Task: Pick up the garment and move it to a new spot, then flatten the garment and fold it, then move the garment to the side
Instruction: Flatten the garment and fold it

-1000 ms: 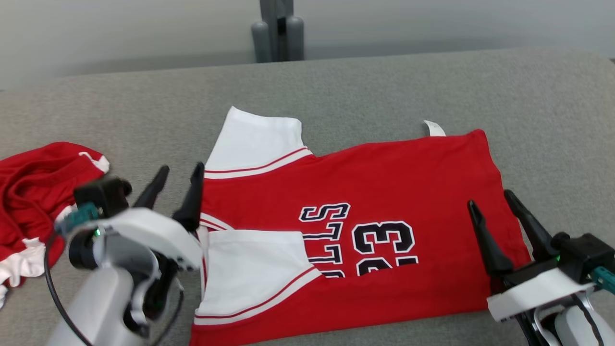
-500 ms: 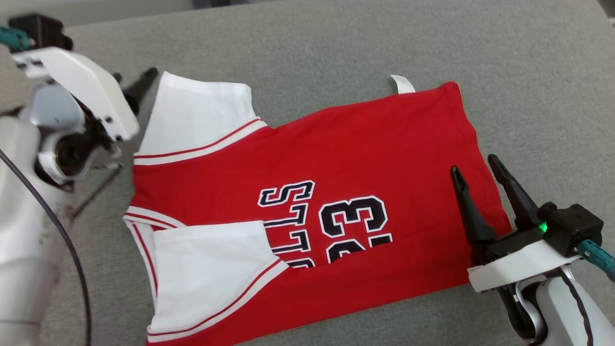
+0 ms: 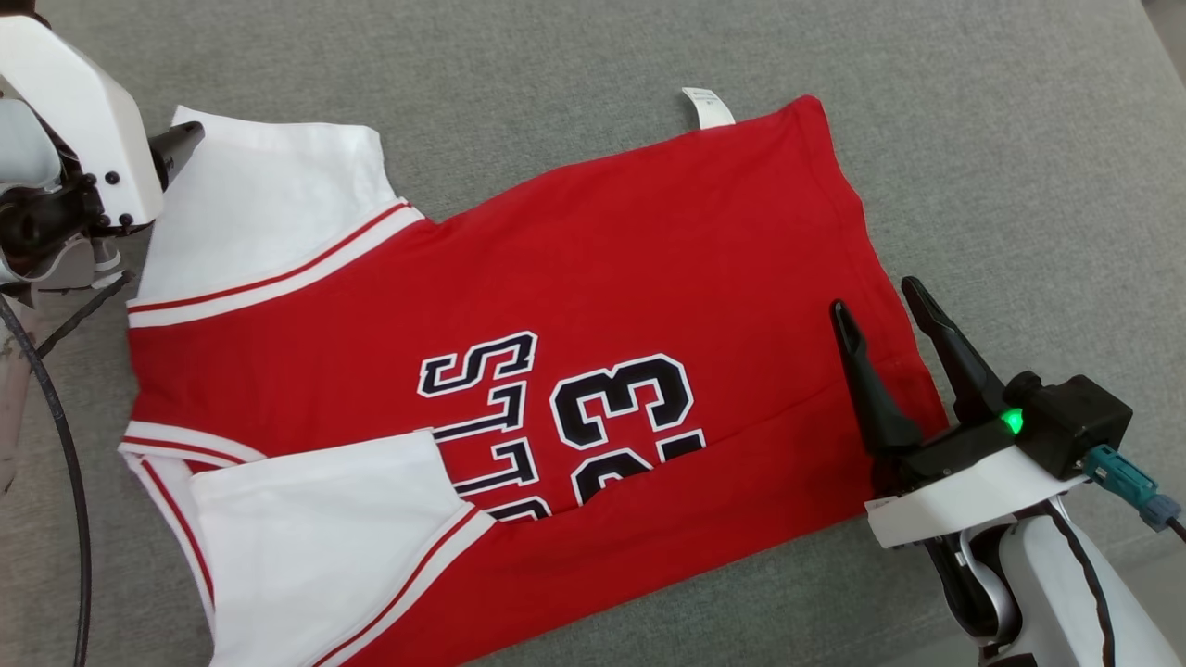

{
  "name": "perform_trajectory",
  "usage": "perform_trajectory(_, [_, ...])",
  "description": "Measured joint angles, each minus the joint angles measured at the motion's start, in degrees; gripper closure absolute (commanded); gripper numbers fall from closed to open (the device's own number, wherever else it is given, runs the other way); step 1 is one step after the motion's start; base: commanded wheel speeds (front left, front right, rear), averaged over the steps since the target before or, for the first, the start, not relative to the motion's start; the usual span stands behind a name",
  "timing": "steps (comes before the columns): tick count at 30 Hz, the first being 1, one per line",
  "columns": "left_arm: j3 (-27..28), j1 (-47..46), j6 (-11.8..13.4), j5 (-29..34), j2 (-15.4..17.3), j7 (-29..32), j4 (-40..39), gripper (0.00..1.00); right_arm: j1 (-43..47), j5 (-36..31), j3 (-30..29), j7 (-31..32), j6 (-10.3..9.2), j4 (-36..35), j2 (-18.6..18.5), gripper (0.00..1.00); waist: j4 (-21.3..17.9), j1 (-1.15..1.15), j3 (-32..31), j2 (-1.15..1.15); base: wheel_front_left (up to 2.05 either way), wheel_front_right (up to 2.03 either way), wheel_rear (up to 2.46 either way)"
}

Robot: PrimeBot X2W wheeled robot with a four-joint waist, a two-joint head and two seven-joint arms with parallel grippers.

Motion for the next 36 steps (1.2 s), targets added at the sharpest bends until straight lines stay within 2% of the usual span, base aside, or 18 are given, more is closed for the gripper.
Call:
perform_trajectory(11, [-0.85, -1.31, -0.09, 1.29, 1.53, -0.20, 1.49, 0.02, -0.98, 0.01, -0.43, 0.00, 0.00, -0.24, 0.60, 0.00, -1.82, 0.00, 2.62, 0.00, 0.00, 0.00, 0.00])
perform_trajectory(12, [-0.94, -1.32, -0.12, 1.34, 1.62, -0.10, 1.56, 0.18, -1.13, 0.01, -0.48, 0.01, 0.00, -0.23, 0.60, 0.00, -1.81, 0.00, 2.64, 0.00, 0.00, 0.00, 0.00])
perform_trajectory(13, [-0.99, -1.35, -0.27, 1.43, 1.70, -0.20, 1.63, 0.47, -1.29, 0.01, -0.58, 0.01, 0.00, -0.16, 0.58, 0.00, -1.80, 0.00, 2.64, 0.00, 0.00, 0.00, 0.00])
perform_trajectory(14, [-0.96, -1.37, -0.27, 1.41, 1.75, -0.18, 1.76, 0.65, -1.41, 0.02, -0.73, 0.01, 0.00, -0.12, 0.57, 0.00, -1.77, 0.00, 2.64, 0.00, 0.00, 0.00, 0.00])
perform_trajectory(15, [-0.89, -1.42, -0.34, 1.13, 1.74, -0.05, 1.88, 1.00, -1.62, 0.01, -0.85, 0.00, 0.00, 0.01, 0.56, 0.00, -1.71, 0.00, 2.66, 0.00, 0.00, 0.00, 0.00])
perform_trajectory(19, [-1.13, -1.64, -1.00, 1.14, 1.75, -0.19, 1.68, 1.00, -2.94, 0.02, -1.09, 0.01, 0.00, 0.97, 0.63, 0.00, -1.51, 0.00, 2.71, 0.00, 0.00, 0.00, 0.00])
perform_trajectory(23, [-1.23, -1.70, -1.80, 0.97, 1.90, -0.23, 1.64, 1.00, -6.93, 0.41, 0.85, 1.38, 0.00, 7.62, 0.51, 0.00, -1.40, 0.00, 2.54, 0.00, 0.00, 0.00, 0.00])
perform_trajectory(30, [-1.94, -2.71, -3.13, 0.58, 1.03, -0.49, -0.16, 1.00, -22.26, -0.09, -1.92, 20.15, 0.00, 18.23, 1.86, 0.00, -0.59, 0.00, 2.53, 0.00, 0.00, 0.00, 0.00])
perform_trajectory(36, [-2.64, -3.14, -3.86, 0.29, 0.78, 0.12, -1.79, 1.00, -33.64, -4.24, -3.81, 34.88, 0.00, 24.46, 2.01, 0.00, 0.78, 0.00, 3.11, 0.00, 0.00, 0.00, 0.00])
